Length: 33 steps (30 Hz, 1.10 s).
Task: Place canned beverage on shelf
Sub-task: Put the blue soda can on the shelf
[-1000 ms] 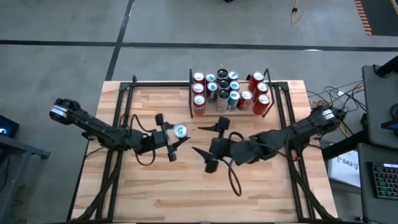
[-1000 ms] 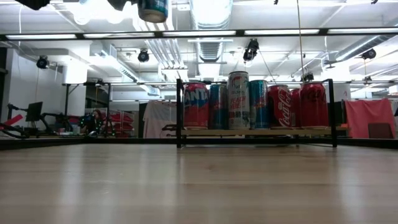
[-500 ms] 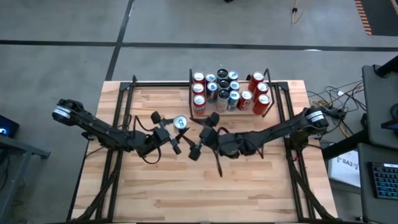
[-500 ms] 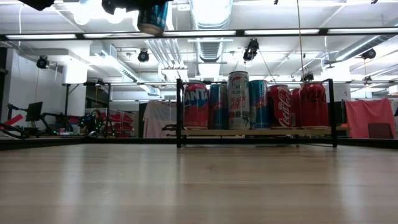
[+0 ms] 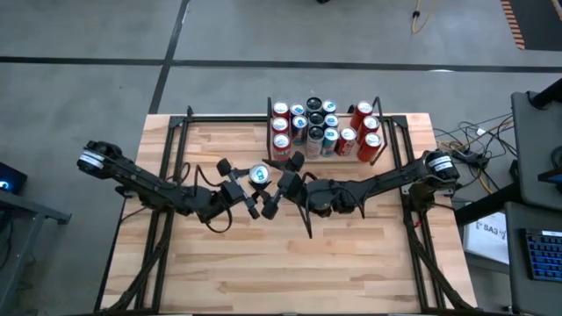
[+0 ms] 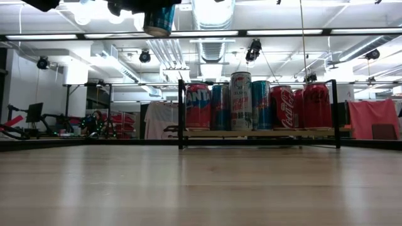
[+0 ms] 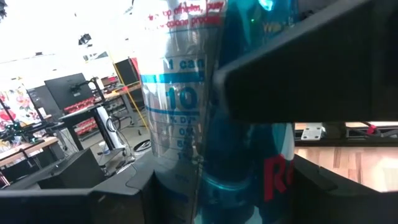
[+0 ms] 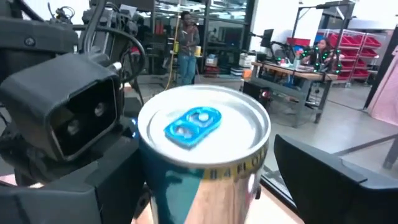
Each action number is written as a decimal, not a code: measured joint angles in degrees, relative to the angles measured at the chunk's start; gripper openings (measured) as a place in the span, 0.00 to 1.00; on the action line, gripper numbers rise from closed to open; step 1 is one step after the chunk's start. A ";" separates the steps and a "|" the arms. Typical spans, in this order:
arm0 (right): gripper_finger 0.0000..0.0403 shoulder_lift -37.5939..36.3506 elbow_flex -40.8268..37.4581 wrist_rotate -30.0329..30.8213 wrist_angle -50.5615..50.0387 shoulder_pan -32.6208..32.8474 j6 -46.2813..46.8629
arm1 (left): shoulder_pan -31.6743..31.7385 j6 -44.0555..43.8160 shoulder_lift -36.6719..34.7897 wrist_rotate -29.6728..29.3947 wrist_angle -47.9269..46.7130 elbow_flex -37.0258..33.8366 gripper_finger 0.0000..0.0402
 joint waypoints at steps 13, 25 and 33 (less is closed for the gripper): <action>0.54 -0.18 -0.06 0.92 -0.42 -0.11 -0.55 | 0.00 0.08 0.63 -0.61 0.05 0.72 0.71; 0.54 -8.76 -0.09 8.20 -15.13 -0.62 1.65 | -0.07 1.63 0.59 -0.46 -0.20 0.53 0.73; 0.54 -11.54 -1.97 8.58 -27.50 -4.43 9.35 | -0.07 1.90 -1.31 -0.51 -3.13 0.44 0.73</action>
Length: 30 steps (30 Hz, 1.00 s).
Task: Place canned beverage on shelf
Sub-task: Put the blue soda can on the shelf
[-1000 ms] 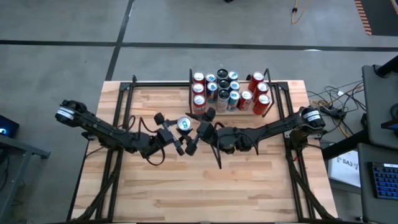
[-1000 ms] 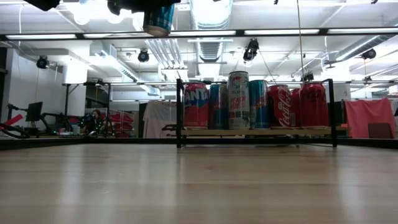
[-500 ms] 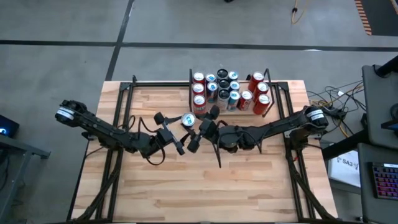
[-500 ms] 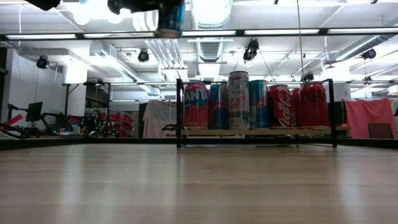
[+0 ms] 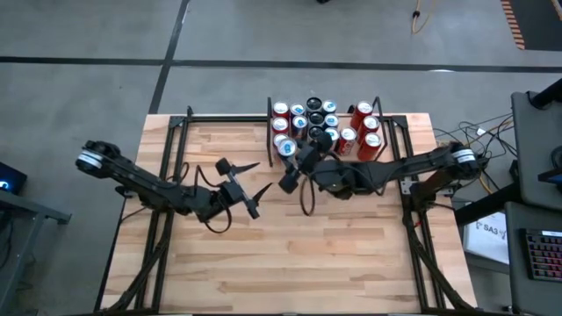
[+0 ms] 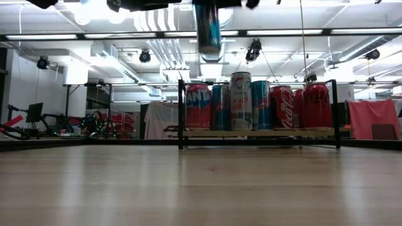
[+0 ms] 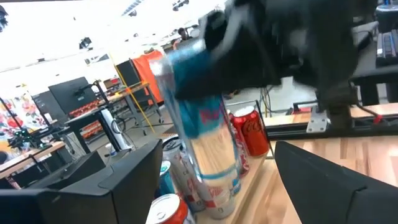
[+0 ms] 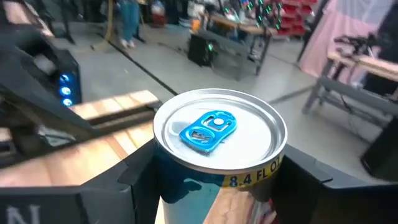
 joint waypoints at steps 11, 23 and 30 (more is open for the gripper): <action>0.54 -0.79 -12.26 0.00 4.35 -4.82 6.80 | -0.85 0.06 -9.93 -0.80 -5.16 -4.13 0.73; 0.54 -0.96 -28.76 -1.51 27.72 -9.92 8.84 | -0.87 0.11 -19.97 1.83 -9.00 -8.79 0.68; 0.54 -0.74 -31.10 -1.53 30.04 -10.48 11.91 | -0.87 0.23 -20.35 1.76 -9.15 -9.12 0.68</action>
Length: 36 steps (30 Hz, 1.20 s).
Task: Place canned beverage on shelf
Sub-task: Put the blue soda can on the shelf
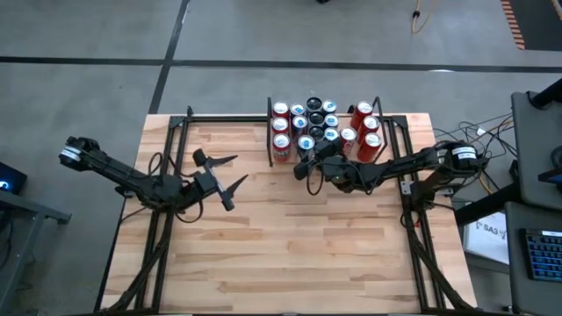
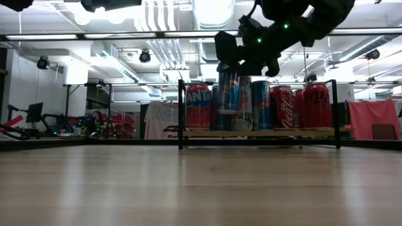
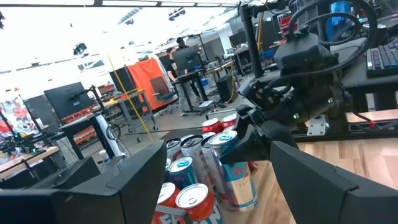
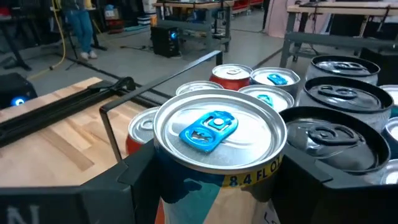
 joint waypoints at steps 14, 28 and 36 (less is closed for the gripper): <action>0.54 8.53 2.41 3.01 4.76 -0.04 1.23 | 0.00 0.75 0.38 -0.13 0.19 0.00 0.68; 0.54 12.35 6.95 10.02 3.48 -0.75 0.39 | 0.02 0.95 0.40 -0.16 0.13 0.00 0.68; 0.56 13.92 6.91 10.33 3.40 -1.16 1.43 | 0.02 0.97 0.40 -0.16 0.15 0.00 0.68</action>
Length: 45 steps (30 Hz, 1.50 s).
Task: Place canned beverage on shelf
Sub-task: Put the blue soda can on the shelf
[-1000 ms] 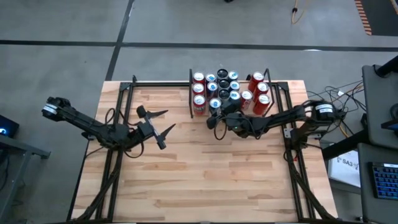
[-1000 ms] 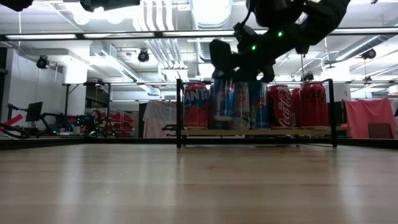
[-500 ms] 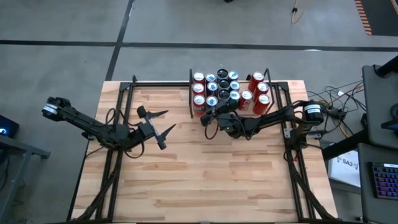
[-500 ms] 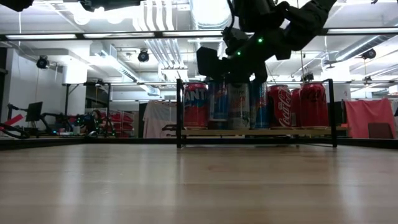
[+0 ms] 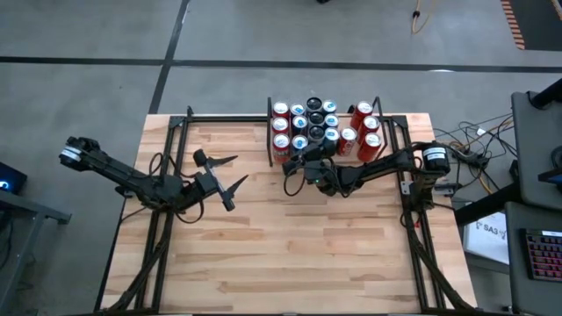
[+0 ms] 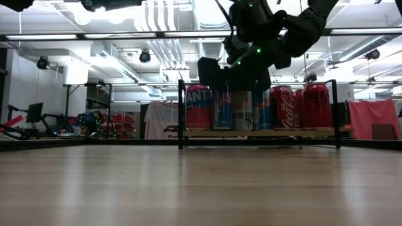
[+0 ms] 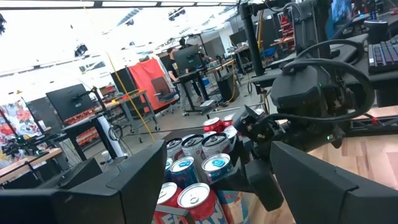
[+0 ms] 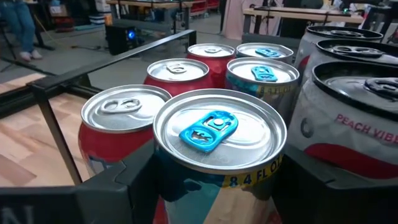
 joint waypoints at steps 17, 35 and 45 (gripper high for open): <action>0.75 0.50 -0.07 0.88 0.91 -0.52 -0.72 | 0.00 0.00 0.00 0.00 0.07 0.00 0.68; 0.75 0.39 7.11 6.41 0.45 0.11 -14.00 | 0.00 0.41 0.00 -0.04 0.03 0.00 0.68; 0.62 -2.81 22.74 5.68 -23.87 5.29 -24.62 | 0.00 0.50 0.00 -0.14 -0.20 0.02 0.68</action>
